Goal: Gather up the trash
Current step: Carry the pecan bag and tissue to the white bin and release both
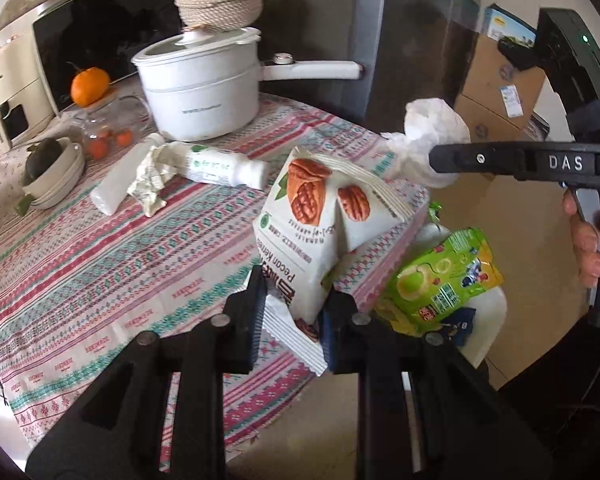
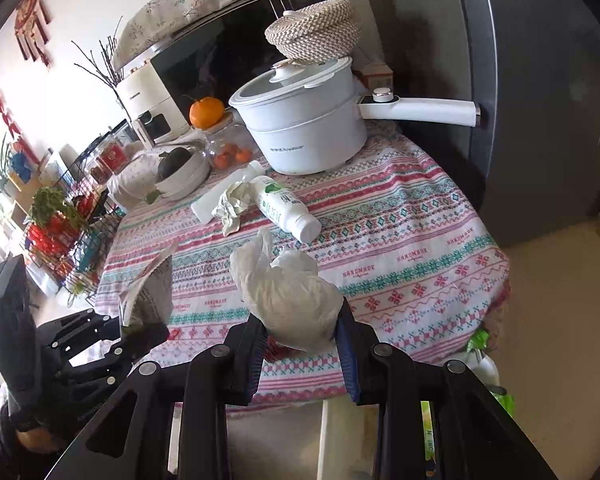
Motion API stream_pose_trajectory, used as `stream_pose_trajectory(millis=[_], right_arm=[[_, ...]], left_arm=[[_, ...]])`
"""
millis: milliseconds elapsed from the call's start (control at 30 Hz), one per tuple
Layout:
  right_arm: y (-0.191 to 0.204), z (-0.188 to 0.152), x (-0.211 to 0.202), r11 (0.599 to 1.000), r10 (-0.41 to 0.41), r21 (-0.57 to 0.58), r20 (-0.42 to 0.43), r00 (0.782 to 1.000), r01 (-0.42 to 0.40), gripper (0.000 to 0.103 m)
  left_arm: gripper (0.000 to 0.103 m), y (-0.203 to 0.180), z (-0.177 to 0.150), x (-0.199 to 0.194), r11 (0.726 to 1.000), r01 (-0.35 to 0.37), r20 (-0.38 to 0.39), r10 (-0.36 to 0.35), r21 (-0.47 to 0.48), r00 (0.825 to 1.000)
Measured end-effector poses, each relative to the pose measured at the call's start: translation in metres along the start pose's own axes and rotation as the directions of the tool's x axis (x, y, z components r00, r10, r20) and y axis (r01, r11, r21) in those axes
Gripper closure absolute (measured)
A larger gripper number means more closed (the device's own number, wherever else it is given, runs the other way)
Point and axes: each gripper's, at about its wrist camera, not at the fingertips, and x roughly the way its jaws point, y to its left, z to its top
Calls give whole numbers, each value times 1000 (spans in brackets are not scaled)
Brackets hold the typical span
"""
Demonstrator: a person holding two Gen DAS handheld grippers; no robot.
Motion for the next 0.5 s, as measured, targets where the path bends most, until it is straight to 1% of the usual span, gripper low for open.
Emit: stream_pose_trajectory(millis=[100,233,300,400,500], right_arm=[[-15,-13,-7,999,-31,-18,-15,999,30,70],[-39,-35,-8,997,-70,-20,-64,996,69,70],[-49,-45,-9,996,-91,-21,-85,992,90,70],[-67,-60,-11,993,-115,-6,-111,987,115,70],[-86,-72,-10,991,-127,22,-145,981,131,69]], left_arm=[[77,-28,-6,9,997,53,-38,-51,51,998],[77,-66,-19,28,986,106,-94,-94,127,991],[77,-82,-27,39,979,127,-130,-107,160,986],[76,-103,-40,60,968,165,-193,-128,188,973],[76,-118,-46,76,959,185,-234,-134,215,963]])
